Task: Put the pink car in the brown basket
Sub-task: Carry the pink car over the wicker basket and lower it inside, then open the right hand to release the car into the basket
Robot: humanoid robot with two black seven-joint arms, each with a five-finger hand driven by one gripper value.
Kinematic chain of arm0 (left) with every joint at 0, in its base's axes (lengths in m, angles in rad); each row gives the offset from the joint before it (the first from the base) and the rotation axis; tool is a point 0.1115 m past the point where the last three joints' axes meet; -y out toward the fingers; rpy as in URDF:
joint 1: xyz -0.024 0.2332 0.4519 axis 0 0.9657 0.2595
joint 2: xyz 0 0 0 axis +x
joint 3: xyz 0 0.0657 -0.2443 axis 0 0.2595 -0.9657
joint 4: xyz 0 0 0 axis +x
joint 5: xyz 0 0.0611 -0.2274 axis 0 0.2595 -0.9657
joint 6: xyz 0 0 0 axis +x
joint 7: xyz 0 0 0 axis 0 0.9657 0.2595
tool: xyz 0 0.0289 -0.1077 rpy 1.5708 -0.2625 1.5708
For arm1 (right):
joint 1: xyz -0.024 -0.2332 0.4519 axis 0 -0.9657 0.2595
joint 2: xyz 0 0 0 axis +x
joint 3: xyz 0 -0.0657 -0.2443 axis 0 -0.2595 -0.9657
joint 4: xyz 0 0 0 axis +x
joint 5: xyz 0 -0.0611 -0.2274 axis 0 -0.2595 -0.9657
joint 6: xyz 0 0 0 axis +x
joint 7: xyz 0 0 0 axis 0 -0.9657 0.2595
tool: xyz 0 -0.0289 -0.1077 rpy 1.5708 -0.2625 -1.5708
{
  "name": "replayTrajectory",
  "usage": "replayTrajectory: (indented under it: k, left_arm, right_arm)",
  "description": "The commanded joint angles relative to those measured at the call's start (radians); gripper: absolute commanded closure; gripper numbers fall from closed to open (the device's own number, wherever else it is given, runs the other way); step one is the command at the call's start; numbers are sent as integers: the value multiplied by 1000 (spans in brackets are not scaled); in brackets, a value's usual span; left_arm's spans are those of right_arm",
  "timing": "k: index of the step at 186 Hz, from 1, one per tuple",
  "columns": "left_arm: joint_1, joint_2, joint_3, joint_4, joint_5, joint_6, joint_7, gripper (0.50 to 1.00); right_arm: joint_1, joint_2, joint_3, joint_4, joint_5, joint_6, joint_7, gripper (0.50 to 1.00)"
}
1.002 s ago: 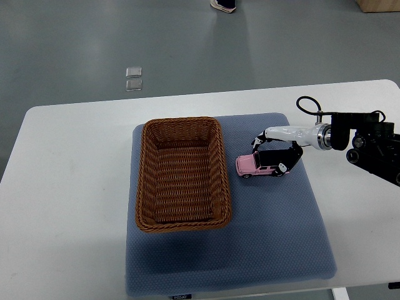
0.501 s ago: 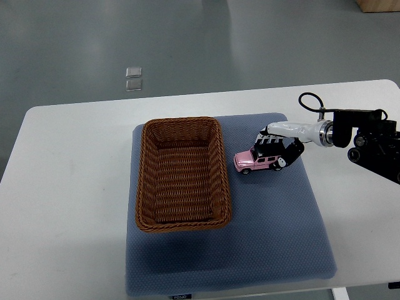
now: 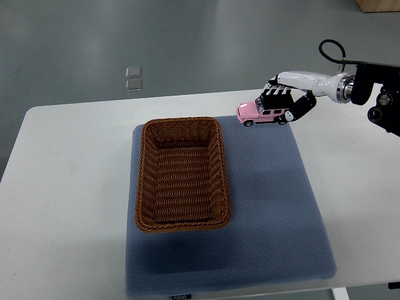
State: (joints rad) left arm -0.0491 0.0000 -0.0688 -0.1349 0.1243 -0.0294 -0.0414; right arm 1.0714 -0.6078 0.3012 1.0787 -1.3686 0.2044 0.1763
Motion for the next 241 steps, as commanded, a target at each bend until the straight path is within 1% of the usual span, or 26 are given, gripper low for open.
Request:
replayTrajectory:
  k: [1, 57, 79, 139, 204, 205, 206, 207, 208, 209, 210, 211, 212, 213, 216, 217, 222, 223, 224, 227, 241]
  left_arm:
    - [0, 0, 1, 0, 0, 0, 0, 500]
    - [0, 0, 1, 0, 0, 0, 0, 500]
    - [0, 0, 0, 0, 0, 0, 0, 500]
    - [0, 0, -2, 0, 0, 0, 0, 500]
    - [0, 0, -2, 0, 0, 0, 0, 500]
    - [0, 0, -2, 0, 0, 0, 0, 500]
    - [0, 0, -2, 0, 0, 0, 0, 500]
    - [0, 0, -2, 0, 0, 0, 0, 500]
    - [0, 0, -2, 0, 0, 0, 0, 500]
    - [0, 0, -2, 0, 0, 0, 0, 500]
    - [0, 0, -2, 0, 0, 0, 0, 500]
    - [0, 0, -2, 0, 0, 0, 0, 500]
    - [0, 0, -2, 0, 0, 0, 0, 500]
    - [0, 0, -2, 0, 0, 0, 0, 500]
    - [0, 0, -2, 0, 0, 0, 0, 500]
    - [0, 0, -2, 0, 0, 0, 0, 500]
    - [0, 0, -2, 0, 0, 0, 0, 500]
    - [0, 0, -2, 0, 0, 0, 0, 500]
    - [0, 0, -2, 0, 0, 0, 0, 500]
    - [0, 0, -2, 0, 0, 0, 0, 500]
    - [0, 0, -2, 0, 0, 0, 0, 500]
  right_arm:
    - [35, 31, -1, 24, 0, 3, -3, 1000]
    - [96, 246, -33, 23, -4, 15, -4, 1000]
    - [98, 301, -96, 0, -20, 15, -3, 1000]
    - [93, 352, -143, -5, -20, 13, -1, 1000]
    - [82, 368, -174, -8, -21, -2, 2, 1000]
    - [82, 367, -174, -8, -21, -3, 2, 977]
    - [82, 367, -174, -8, -21, -3, 2, 977]
    - [82, 367, -174, -8, -21, -5, 2, 943]
    - [82, 367, -174, -8, -21, -5, 2, 942]
    - [82, 367, -174, -8, -21, -8, 2, 916]
    - [82, 367, -174, -8, -21, -8, 2, 916]
    - [82, 367, -174, -8, -21, -10, 2, 900]
    - [82, 367, -174, -8, -21, -10, 2, 899]
    - [82, 367, -174, -8, -21, -11, 2, 885]
    - [82, 367, -174, -8, -21, -13, 2, 875]
    - [82, 367, -174, -8, -21, -14, 2, 863]
    - [82, 367, -175, -8, -21, -17, 2, 840]
    - [82, 367, -175, -8, -21, -19, 2, 828]
    - [82, 367, -175, -8, -21, -19, 2, 828]
    - [82, 367, -175, -8, -21, -19, 2, 806]
    - [82, 367, -175, -9, -21, -19, 2, 746]
